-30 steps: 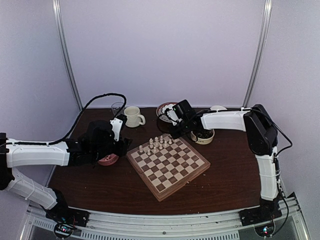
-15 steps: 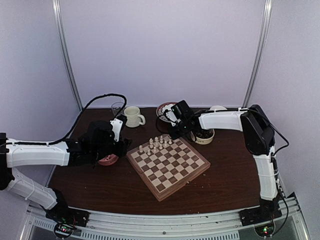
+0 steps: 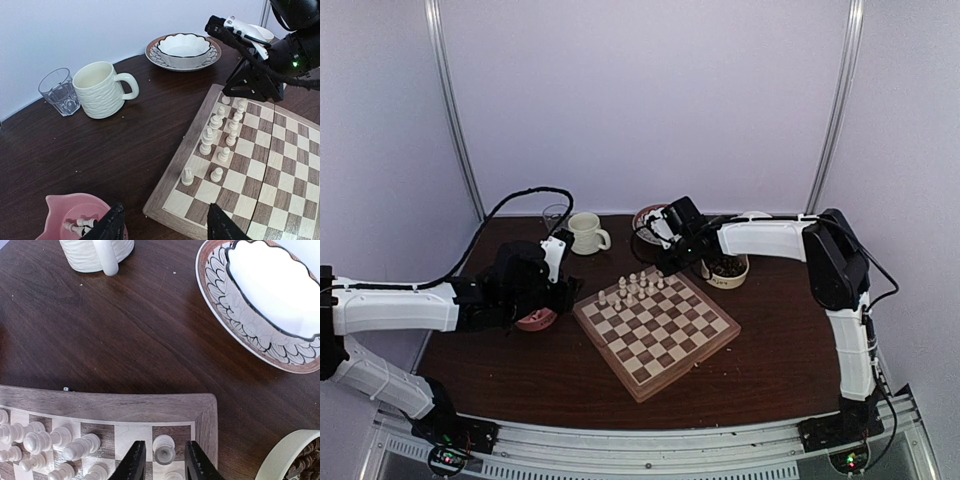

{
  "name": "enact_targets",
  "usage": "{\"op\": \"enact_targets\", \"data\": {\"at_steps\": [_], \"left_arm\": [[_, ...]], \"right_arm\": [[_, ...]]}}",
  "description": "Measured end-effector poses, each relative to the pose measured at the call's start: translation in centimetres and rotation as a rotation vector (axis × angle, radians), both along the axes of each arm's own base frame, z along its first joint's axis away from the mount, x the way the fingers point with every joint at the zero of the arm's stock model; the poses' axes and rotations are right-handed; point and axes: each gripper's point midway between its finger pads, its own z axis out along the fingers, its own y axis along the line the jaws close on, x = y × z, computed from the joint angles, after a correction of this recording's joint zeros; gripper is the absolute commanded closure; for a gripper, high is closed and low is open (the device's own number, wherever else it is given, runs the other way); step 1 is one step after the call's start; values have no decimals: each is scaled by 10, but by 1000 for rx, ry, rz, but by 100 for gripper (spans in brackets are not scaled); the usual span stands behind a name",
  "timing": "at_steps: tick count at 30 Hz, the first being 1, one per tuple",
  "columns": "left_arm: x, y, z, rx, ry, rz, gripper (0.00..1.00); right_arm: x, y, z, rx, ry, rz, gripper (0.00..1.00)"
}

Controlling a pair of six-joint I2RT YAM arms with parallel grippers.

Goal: Set up the chess pieces on the board
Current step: Place the rook at a1.

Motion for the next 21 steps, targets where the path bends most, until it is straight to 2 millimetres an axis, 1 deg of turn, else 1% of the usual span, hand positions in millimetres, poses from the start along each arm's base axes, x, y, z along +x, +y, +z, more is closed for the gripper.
{"op": "enact_targets", "data": {"at_steps": [4,8,10,12,15,18,21], "left_arm": [[0,0,0,0,0,1,41],[2,4,-1,-6,5,31,41],[5,9,-4,-7,18,56,48],[10,17,-10,-12,40,97,55],[21,38,-19,-17,96,192,59],[37,67,-33,-29,167,307,61],[43,87,-47,-28,229,380,63]], "right_arm": [[4,3,9,9,-20,7,68],[3,2,9,3,-16,9,67],[1,2,12,6,-20,9,66],[-5,-1,18,13,-34,9,65],[-20,-8,37,29,-66,14,65],[-39,-12,67,77,-118,16,65],[-56,-12,90,125,-154,26,64]]}}
